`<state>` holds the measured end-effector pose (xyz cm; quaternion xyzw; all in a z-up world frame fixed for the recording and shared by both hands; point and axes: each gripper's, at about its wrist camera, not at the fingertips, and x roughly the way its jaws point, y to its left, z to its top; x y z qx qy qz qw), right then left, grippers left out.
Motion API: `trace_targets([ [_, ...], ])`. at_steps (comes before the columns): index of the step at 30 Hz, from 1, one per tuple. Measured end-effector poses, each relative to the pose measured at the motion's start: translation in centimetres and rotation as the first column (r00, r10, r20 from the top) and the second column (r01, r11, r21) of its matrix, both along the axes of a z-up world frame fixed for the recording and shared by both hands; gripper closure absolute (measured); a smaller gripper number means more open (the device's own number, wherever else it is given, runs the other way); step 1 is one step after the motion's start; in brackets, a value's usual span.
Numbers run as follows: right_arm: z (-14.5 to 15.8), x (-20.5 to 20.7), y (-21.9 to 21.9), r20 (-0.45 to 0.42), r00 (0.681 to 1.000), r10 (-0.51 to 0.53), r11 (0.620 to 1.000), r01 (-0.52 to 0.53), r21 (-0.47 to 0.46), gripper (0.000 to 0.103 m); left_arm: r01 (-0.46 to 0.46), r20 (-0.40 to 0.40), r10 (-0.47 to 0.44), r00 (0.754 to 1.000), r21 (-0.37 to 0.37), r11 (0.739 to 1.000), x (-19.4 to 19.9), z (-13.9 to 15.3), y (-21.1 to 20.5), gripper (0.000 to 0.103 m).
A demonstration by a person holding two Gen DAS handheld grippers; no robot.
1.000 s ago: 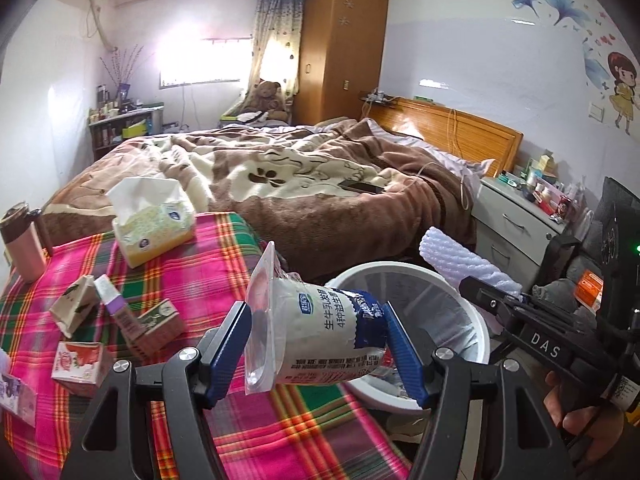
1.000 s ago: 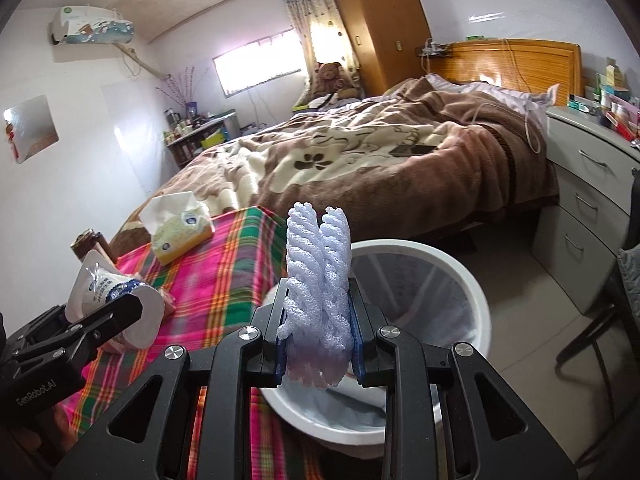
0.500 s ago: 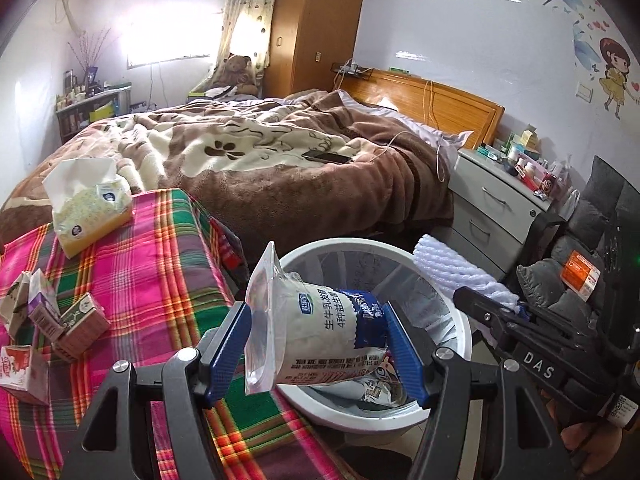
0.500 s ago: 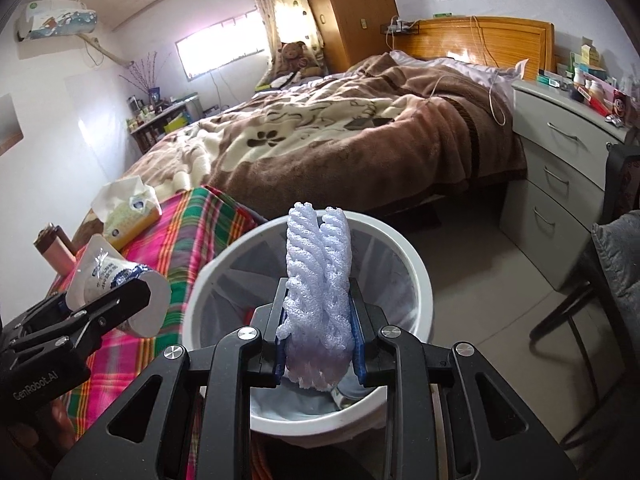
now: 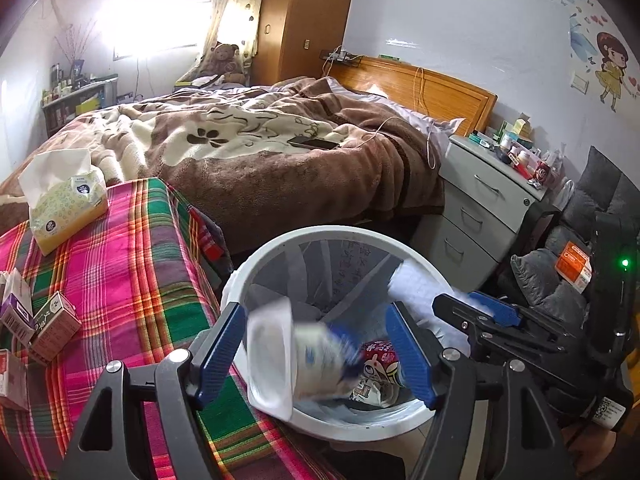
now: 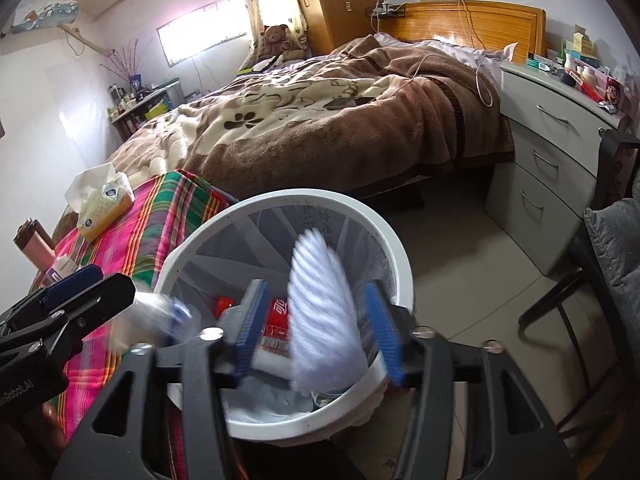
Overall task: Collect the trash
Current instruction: 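Open both tools to drop the milk packet and scrubber into the bin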
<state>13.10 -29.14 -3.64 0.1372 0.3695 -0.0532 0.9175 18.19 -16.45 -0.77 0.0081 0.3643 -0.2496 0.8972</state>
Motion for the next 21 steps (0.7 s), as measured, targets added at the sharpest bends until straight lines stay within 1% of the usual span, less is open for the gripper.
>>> trace_targets([
  [2,0.0,-0.2,0.0,0.003,1.0,-0.003,1.0,0.003,-0.003,0.042,-0.008,0.0,0.008,1.0,0.004,1.0,0.1,0.0,0.2,0.029],
  [5,0.0,-0.1,0.1,0.004,1.0,-0.002,1.0,0.002,-0.01,0.042,-0.013,0.003,0.013,1.0,-0.007,1.0,-0.1,0.2,0.5,0.024],
  [12,0.5,-0.3,0.8,0.023,1.0,0.007,1.0,-0.006,-0.016,0.042,-0.034,0.025,0.035,0.999,-0.026,0.999,-0.9,1.2,2.0,0.024],
  [21,1.3,-0.8,2.3,0.052,0.998,0.026,0.999,-0.025,-0.024,0.042,-0.08,0.049,0.082,0.995,-0.029,0.996,-2.3,2.1,4.6,0.024],
])
